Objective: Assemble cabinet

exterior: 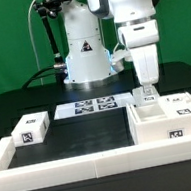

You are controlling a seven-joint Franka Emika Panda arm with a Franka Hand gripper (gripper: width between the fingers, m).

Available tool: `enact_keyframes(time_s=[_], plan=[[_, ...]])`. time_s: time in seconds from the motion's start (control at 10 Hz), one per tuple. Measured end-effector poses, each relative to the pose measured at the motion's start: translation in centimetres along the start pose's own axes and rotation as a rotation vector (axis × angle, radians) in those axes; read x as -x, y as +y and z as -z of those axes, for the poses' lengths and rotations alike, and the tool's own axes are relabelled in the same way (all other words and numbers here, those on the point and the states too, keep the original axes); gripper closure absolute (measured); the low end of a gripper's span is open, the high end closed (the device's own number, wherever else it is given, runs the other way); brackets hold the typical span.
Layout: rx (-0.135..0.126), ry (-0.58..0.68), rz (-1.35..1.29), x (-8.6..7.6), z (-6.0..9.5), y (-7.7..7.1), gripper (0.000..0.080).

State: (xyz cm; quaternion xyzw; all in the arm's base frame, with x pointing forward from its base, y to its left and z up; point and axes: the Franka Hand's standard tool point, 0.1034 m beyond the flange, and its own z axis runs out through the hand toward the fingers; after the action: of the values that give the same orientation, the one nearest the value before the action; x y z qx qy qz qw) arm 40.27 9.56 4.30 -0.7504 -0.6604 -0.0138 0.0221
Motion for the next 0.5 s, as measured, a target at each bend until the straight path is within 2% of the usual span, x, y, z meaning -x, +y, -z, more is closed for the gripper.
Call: enact_keyframes(time_s=[0.2, 0.3, 0.5], plan=[[0.059, 0.01, 0.002, 1.4, 1.5, 0.5, 0.0729], [0.061, 0.01, -0.005, 2.4, 1.5, 0.7, 0.0729], [0.058, 0.01, -0.01, 2.4, 1.4, 0.6, 0.0729]])
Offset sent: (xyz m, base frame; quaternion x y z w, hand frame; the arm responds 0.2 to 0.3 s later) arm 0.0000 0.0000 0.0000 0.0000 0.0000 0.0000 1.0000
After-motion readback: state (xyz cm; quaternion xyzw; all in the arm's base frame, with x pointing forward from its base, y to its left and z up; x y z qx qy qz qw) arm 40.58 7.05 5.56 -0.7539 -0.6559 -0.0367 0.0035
